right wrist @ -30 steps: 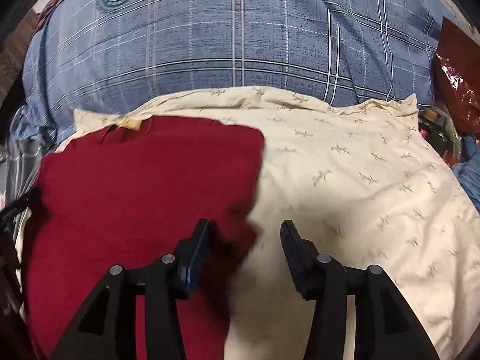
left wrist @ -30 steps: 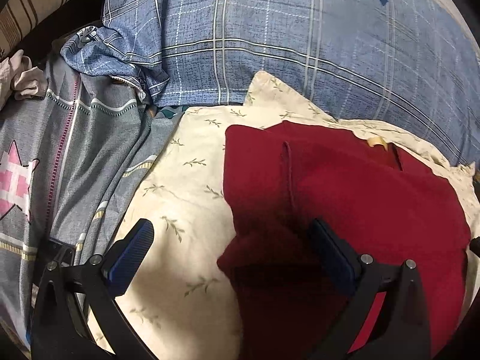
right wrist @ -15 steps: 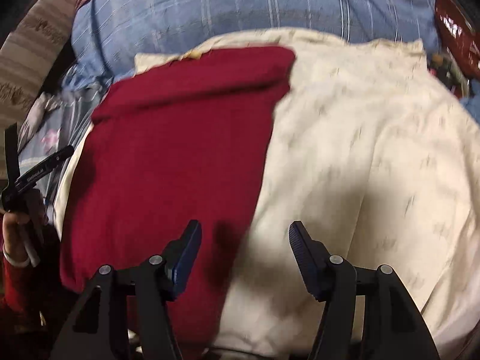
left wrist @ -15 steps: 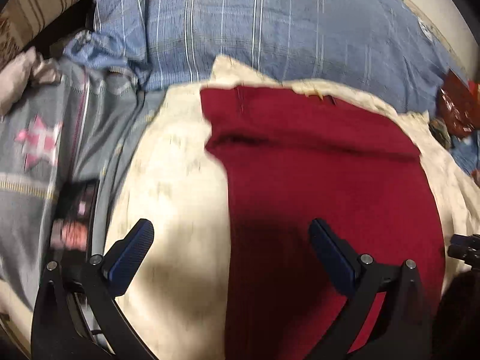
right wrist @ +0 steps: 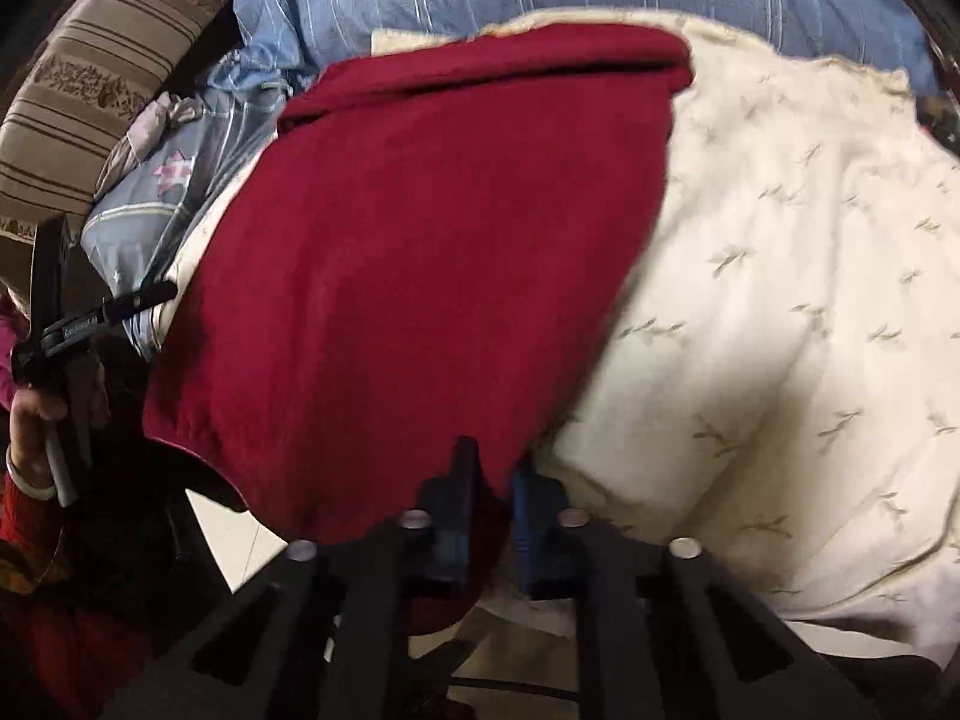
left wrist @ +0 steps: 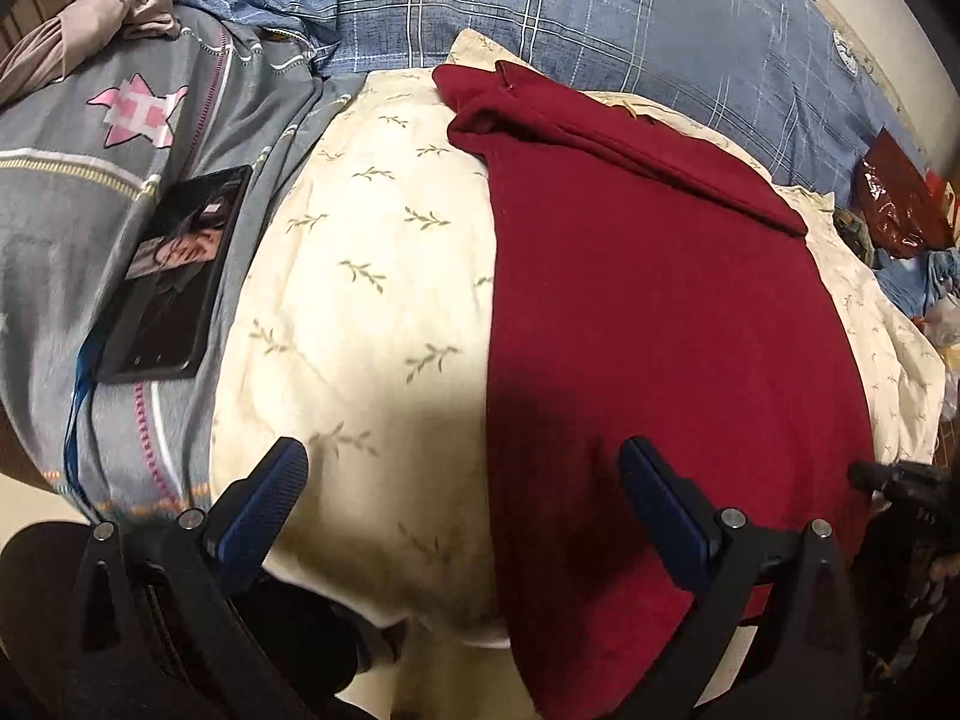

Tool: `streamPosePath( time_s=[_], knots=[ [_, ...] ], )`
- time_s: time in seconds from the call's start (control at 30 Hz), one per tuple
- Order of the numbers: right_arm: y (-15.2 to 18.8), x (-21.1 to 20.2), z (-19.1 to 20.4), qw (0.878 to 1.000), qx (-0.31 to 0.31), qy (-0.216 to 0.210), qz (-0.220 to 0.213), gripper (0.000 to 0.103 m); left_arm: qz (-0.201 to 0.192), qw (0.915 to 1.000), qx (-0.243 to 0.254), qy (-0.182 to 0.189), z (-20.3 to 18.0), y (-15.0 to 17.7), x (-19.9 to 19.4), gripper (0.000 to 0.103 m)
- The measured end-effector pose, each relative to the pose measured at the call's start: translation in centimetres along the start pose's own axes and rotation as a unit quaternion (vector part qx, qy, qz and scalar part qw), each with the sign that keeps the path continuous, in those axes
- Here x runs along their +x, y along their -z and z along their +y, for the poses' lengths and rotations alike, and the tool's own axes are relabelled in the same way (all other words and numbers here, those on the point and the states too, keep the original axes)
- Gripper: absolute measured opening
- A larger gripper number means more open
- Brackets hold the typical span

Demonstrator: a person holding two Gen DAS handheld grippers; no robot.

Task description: Fold small clothes

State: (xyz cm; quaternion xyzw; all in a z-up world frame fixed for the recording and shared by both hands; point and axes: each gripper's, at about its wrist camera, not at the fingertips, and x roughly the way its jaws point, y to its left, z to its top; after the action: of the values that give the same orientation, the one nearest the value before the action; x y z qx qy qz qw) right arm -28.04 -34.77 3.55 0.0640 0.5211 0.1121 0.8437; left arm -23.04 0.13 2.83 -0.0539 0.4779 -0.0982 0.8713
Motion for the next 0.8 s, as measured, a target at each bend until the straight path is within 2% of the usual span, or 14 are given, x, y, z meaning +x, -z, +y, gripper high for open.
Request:
streamPosePath(
  time_s=[0.17,0.27,0.33,0.43,0.53,0.6,0.63,0.67,0.7,0.73,0.8],
  knots=[
    [0.7,0.0,-1.2,1.0,0.027,-0.008,0.006,0.007,0.01,0.9999,0.002,0.012,-0.3,1.4,-0.5,0.103],
    [1.1,-0.1,-1.1,0.998,0.042,-0.034,0.012,0.017,0.023,0.9995,0.017,0.014,-1.0,2.2,-0.1,0.103],
    [1.0,0.5,-0.8,0.998,0.044,-0.047,0.026,0.034,0.029,0.9992,0.024,0.014,-1.3,2.6,0.0,0.103],
    [1.6,1.0,0.0,0.997,0.025,-0.05,0.046,0.037,0.036,0.9988,0.024,0.02,-1.5,3.0,0.2,0.103],
    [2.2,1.8,0.1,0.995,0.033,-0.064,0.062,0.038,0.046,0.9983,0.022,0.03,-1.6,3.3,0.6,0.102],
    [2.5,2.2,0.0,0.994,0.038,-0.074,0.064,0.037,0.05,0.9977,0.026,0.037,-1.8,3.6,0.8,0.093],
    [2.6,2.4,0.2,0.994,0.034,-0.075,0.066,0.033,0.052,0.9976,0.029,0.036,-1.9,3.7,0.9,0.091],
    [2.7,2.6,0.4,0.995,0.027,-0.075,0.067,0.03,0.052,0.9975,0.033,0.036,-2.0,3.7,1.0,0.079],
    [2.7,2.6,0.5,0.995,0.02,-0.076,0.066,0.018,0.056,0.997,0.039,0.036,-2.2,3.8,1.1,0.061],
    [2.6,2.2,0.5,0.994,0.021,-0.085,0.061,0.01,0.056,0.9968,0.044,0.037,-2.3,3.8,1.0,0.055],
    [2.2,1.4,0.5,0.993,0.022,-0.102,0.05,0.009,0.072,0.9943,0.041,0.067,-2.2,3.6,0.8,0.012]
  ],
)
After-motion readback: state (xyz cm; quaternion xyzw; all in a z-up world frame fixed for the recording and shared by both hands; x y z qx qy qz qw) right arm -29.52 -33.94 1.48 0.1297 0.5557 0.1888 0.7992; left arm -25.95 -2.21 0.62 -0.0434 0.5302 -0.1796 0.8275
